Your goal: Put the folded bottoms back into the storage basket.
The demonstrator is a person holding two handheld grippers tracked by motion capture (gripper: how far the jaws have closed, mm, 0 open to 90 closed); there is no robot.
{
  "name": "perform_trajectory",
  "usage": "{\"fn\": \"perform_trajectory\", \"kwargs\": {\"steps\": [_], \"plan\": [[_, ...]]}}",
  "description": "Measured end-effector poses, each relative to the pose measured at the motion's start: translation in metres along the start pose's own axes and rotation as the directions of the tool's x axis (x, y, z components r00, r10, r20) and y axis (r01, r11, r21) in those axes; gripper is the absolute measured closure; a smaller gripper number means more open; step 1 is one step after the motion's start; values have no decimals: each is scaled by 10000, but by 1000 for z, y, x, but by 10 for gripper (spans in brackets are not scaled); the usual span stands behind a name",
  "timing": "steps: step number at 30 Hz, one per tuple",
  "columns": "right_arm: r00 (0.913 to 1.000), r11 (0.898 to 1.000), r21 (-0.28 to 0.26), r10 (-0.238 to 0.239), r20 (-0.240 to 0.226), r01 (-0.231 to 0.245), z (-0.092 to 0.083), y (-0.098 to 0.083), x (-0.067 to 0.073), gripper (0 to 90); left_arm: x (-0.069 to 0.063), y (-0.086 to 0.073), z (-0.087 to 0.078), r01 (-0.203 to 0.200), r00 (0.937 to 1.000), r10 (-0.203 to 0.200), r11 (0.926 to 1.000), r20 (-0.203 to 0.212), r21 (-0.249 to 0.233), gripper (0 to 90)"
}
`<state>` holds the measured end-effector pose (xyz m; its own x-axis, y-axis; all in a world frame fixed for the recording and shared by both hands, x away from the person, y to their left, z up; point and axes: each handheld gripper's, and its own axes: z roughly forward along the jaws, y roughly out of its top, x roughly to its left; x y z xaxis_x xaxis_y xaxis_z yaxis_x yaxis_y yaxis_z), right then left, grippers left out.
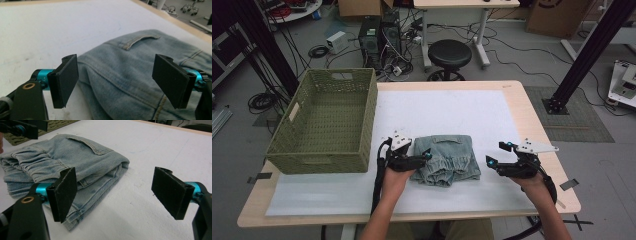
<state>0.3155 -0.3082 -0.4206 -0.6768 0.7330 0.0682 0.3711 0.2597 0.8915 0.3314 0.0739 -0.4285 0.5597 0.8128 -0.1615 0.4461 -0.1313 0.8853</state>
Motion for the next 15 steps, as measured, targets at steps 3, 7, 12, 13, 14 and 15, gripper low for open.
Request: {"fn": "perform_trajectory", "kwargs": {"steps": [3, 7, 12, 13, 14, 15], "plan": [[10000, 10000, -7, 30, 9, -30, 0, 0, 0, 210, 1, -4, 4, 38, 10000, -36, 9993, -61, 371, 212], [10000, 10000, 7, 62, -5, -62, 0, 0, 0, 210, -1, -7, 10, 104, 9999, -92, 9961, -133, 877, 212], [10000, 10000, 15, 60, -1, -60, 0, 0, 0, 210, 0, -11, 17, 396, 9991, -357, 9831, -247, 1789, 212], [10000, 10000, 13, 54, 9, -54, 0, 0, 0, 210, 0, -11, 18, 397, 9991, -358, 9825, -246, 1818, 212], [10000, 10000, 10, 53, -10, -53, 0, 0, 0, 210, 1, -11, 18, 394, 9991, -359, 9817, -223, 1861, 212], [10000, 10000, 3, 49, 10, -49, -1, 0, 0, 210, 1, -11, 18, 394, 9991, -359, 9817, -223, 1861, 212]]}}
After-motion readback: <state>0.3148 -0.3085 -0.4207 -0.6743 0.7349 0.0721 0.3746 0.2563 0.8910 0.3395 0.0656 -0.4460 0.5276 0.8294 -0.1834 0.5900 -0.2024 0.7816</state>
